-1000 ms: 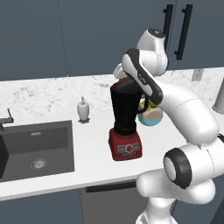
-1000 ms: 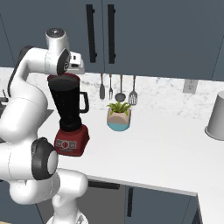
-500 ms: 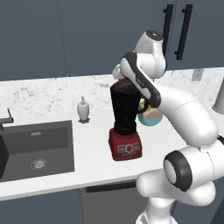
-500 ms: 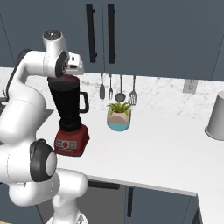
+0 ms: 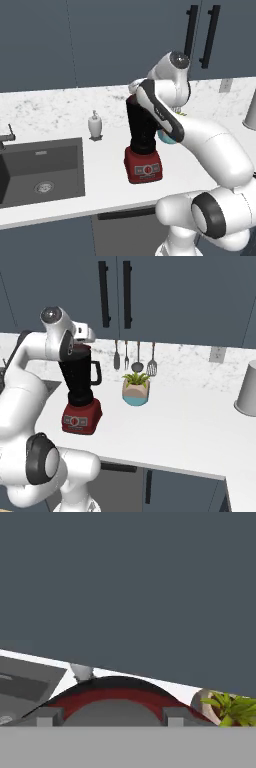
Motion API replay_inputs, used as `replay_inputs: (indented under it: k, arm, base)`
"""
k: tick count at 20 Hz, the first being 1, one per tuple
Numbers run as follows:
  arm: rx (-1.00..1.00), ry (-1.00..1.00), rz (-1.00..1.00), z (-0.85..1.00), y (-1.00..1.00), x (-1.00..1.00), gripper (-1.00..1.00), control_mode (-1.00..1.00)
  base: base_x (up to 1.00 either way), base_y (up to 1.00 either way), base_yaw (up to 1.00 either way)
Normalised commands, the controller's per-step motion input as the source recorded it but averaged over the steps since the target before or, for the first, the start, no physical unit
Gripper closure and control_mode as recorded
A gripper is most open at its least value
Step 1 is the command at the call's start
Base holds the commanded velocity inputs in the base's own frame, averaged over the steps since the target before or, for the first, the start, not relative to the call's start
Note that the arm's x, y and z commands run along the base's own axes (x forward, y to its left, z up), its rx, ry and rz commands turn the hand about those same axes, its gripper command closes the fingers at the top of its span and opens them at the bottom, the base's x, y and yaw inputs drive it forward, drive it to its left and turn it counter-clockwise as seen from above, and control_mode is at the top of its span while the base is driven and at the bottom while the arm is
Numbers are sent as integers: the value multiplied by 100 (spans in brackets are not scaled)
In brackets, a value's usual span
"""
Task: Close the lid blender by securely placing the lid on top.
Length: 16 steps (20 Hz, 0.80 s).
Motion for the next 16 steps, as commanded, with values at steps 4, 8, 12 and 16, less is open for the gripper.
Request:
replay_inputs:
  k: [4,8,12,16]
  arm:
    - [2,-41,-4,0,0,-3,100,-100]
    - [4,-40,-4,0,0,0,100,-100]
    - [6,-39,-4,0,0,0,100,-100]
    - [7,-34,-3,0,0,0,100,-100]
  base:
    - [0,0,0]
    - [0,0,0]
    - [0,0,0]
    - [0,0,0]
